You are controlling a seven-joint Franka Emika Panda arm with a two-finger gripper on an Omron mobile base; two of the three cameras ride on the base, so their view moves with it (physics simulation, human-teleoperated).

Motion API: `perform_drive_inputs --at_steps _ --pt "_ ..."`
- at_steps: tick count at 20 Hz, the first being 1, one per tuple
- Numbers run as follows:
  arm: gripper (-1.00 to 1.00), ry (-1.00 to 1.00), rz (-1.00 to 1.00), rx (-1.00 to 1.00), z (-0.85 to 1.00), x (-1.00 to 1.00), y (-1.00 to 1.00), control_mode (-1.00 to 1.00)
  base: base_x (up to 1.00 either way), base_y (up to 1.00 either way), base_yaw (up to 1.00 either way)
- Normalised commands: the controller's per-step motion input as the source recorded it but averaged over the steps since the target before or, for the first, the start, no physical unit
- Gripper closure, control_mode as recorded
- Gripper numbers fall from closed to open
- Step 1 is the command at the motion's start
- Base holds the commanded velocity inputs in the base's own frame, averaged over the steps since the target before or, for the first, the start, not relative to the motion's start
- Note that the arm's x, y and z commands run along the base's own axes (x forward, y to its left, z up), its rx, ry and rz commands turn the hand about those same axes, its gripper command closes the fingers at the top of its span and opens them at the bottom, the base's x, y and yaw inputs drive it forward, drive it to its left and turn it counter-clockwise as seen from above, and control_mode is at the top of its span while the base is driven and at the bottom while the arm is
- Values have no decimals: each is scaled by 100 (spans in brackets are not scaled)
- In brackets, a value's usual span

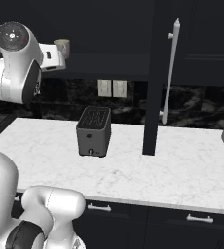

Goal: Gather all objects into one cabinet and sort the glasses and bowls to opposite sides.

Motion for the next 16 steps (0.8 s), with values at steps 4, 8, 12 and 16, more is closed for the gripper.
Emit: perform_drive_inputs --at_steps 4,8,12,16 --pt "-100 0 0 0 0 41 9 -100 0 0 0" --pt "-100 -3 0 0 0 44 0 -100 0 0 0" --pt "-100 -14 0 1 -10 44 0 -100 0 0 0" --pt "-100 -17 0 6 -19 39 0 -100 0 0 0"
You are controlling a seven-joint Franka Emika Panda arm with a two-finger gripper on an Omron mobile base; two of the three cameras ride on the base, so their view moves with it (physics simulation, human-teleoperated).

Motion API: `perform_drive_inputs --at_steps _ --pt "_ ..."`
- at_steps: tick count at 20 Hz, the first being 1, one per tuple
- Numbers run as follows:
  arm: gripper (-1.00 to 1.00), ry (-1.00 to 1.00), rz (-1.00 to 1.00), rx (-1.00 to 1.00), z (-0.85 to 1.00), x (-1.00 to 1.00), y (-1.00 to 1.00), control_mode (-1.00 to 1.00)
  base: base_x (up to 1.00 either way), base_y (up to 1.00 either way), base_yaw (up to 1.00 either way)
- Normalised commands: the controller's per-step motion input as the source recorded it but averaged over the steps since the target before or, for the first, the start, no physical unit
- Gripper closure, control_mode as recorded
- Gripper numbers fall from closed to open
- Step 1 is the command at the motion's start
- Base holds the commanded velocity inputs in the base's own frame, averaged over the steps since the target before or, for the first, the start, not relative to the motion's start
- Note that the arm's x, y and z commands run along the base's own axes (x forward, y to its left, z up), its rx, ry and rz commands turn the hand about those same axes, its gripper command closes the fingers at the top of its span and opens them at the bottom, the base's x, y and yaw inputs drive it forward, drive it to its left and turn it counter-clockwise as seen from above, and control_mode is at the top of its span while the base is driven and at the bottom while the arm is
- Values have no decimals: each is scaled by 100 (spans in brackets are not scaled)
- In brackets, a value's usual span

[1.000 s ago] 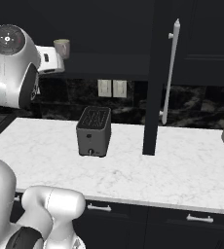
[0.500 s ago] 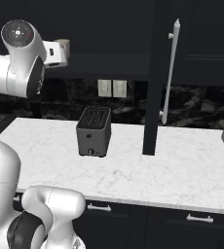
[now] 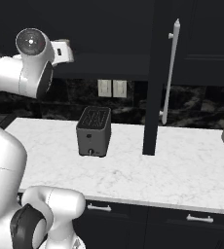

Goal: Gather all objects into one cabinet and sort the glasses and bowls to opposite sides.

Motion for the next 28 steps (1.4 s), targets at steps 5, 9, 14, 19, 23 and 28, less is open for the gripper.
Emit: perform_drive_inputs --at_steps 5,9,14,19,23,28 --pt "-100 -8 0 5 0 46 0 -100 0 0 0" --pt "-100 -1 0 7 0 46 0 -100 0 0 0" --pt "-100 3 0 1 0 59 0 -100 0 0 0" --pt "-100 2 0 0 0 54 5 -100 0 0 0" --pt "-100 0 0 0 0 46 6 -100 0 0 0" --pt "-100 -1 0 0 0 39 10 -100 0 0 0"
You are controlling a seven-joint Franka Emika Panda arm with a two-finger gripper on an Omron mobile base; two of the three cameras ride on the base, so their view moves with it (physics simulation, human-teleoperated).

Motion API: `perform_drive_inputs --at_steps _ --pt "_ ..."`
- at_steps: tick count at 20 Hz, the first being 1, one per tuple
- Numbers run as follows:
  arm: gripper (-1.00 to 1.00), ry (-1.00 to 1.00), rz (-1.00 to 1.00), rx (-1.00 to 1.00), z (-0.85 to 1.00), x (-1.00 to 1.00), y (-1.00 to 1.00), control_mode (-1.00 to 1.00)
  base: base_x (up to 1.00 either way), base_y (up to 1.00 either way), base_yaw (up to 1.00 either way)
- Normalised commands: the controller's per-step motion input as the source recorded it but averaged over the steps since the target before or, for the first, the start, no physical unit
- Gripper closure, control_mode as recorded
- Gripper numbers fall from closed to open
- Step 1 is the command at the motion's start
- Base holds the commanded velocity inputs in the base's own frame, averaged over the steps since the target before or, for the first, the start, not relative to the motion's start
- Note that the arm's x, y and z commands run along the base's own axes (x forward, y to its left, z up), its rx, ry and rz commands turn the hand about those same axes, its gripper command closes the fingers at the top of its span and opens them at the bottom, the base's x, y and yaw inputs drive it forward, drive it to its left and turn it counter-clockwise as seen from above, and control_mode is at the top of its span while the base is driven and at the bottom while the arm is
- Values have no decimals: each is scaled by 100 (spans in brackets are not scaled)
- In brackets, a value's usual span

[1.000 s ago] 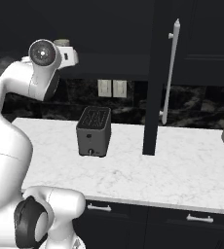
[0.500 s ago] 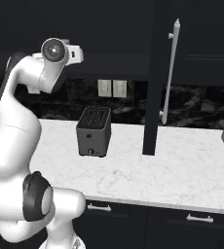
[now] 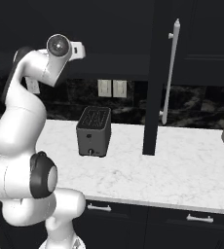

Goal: Gather all objects into one cabinet and sort the glasses and bowls to opposite sides.

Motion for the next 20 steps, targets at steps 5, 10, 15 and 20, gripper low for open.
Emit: perform_drive_inputs --at_steps 5,10,15,20 --pt "-100 0 0 0 0 49 10 -100 0 0 0" --pt "-100 0 0 0 0 46 2 -100 0 0 0" --pt "-100 0 0 0 0 36 0 -100 0 0 0" --pt "-100 0 0 0 0 17 14 -100 0 0 0"
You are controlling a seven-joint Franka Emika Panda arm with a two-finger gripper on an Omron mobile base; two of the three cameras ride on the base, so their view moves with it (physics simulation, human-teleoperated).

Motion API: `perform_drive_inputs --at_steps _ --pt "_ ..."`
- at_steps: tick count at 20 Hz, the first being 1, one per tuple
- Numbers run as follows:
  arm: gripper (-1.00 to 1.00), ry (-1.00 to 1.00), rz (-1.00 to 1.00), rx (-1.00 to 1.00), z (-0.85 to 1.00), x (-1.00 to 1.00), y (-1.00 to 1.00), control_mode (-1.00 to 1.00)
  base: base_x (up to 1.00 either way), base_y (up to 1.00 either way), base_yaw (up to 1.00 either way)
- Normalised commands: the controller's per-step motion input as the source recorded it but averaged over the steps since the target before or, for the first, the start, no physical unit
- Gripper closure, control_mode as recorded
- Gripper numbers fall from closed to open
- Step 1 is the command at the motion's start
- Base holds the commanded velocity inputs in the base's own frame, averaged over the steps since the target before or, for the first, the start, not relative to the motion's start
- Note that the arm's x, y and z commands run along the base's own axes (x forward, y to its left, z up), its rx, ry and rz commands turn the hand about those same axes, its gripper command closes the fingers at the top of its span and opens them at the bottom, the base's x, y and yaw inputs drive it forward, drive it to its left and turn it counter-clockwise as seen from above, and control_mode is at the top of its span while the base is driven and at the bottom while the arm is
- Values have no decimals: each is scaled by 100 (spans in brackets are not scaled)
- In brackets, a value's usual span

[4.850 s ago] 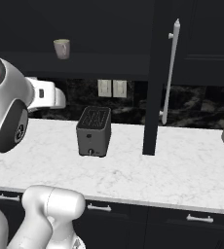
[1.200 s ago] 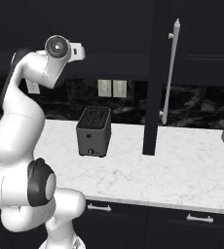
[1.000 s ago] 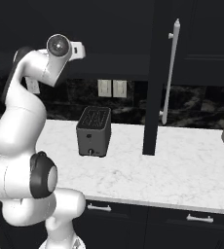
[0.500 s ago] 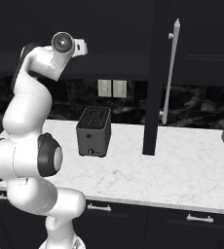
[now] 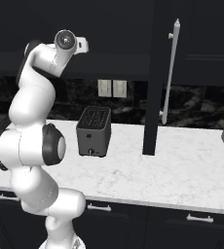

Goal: Gather all objects into one cabinet and sort the glasses and bowls to opposite sides.

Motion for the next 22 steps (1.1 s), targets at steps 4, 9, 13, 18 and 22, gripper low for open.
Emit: perform_drive_inputs --at_steps 4,9,13,18,22 --pt "-100 0 0 0 0 19 17 -100 0 0 0" --pt "-100 1 0 0 0 13 13 -100 0 0 0" --pt "-100 0 0 0 0 14 1 -100 0 0 0" --pt "-100 0 0 0 0 22 5 -100 0 0 0" --pt "-100 0 0 0 -3 22 19 -100 0 0 0"
